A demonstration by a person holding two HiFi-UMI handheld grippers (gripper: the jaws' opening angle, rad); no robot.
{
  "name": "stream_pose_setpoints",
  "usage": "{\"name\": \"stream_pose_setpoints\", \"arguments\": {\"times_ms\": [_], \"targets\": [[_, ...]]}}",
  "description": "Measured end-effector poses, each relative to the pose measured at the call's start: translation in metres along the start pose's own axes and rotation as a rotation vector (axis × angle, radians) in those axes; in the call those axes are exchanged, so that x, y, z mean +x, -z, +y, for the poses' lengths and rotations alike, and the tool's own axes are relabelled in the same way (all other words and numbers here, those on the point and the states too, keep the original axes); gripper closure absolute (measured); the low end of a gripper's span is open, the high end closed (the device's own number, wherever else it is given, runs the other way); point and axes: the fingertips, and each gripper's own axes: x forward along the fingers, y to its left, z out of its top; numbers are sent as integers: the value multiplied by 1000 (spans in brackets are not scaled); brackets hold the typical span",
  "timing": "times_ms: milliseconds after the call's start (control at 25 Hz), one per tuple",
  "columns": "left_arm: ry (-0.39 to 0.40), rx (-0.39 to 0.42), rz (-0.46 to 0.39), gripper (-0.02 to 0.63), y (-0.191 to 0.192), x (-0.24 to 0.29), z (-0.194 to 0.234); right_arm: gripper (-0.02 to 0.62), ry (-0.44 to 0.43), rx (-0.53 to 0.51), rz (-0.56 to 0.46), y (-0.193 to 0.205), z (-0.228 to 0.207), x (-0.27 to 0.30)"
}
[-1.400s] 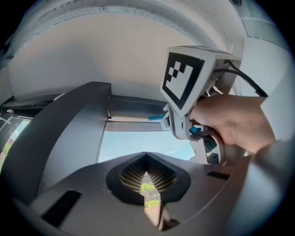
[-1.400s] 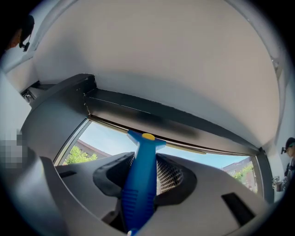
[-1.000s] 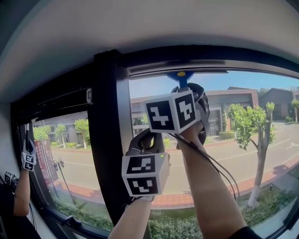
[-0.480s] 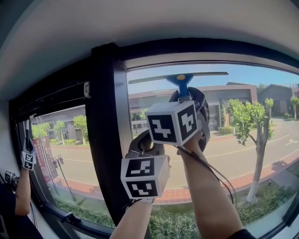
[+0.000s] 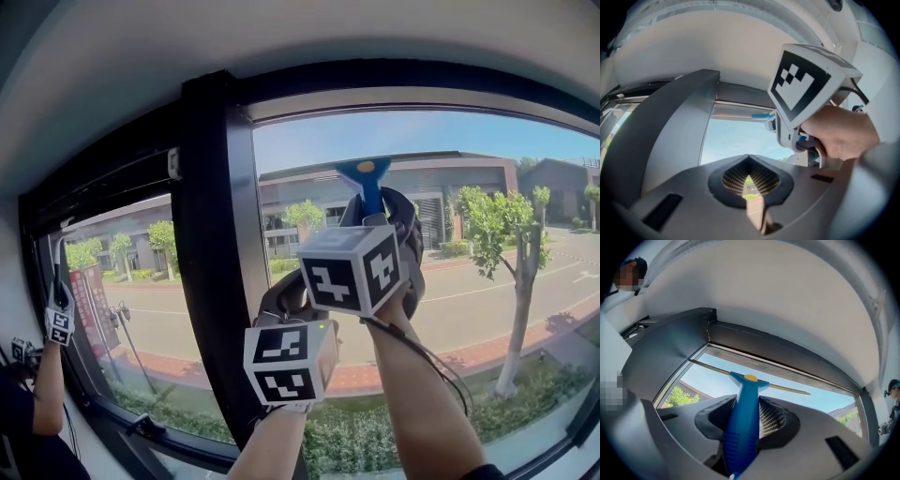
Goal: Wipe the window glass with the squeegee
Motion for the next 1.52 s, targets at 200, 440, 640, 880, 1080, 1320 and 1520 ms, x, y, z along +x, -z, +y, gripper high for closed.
{"name": "stream_pose_setpoints", "arguments": {"times_ms": [200, 440, 640, 880, 1080, 1320, 1520], "targets": [[-6, -14, 27, 606, 14, -11, 1, 456, -5, 4, 7, 16, 4, -10], [-10, 6, 32, 606, 24, -23, -5, 456, -19, 1, 23, 36, 12, -22], [-13, 1, 51, 606, 36, -33, -11, 456, -34, 5, 45, 55, 15, -34], [-27, -6, 99, 606, 60, -46, -14, 456, -60, 18, 72, 71, 19, -47], [-25, -21, 135, 606, 84, -58, -19, 456, -70, 28, 94, 88, 25, -58], [-15, -21, 168, 606, 113, -71, -22, 456, -78, 58, 115, 107, 31, -68], [27, -39, 189, 606, 136, -81, -28, 457, -92, 58, 120, 125, 36, -78]]}}
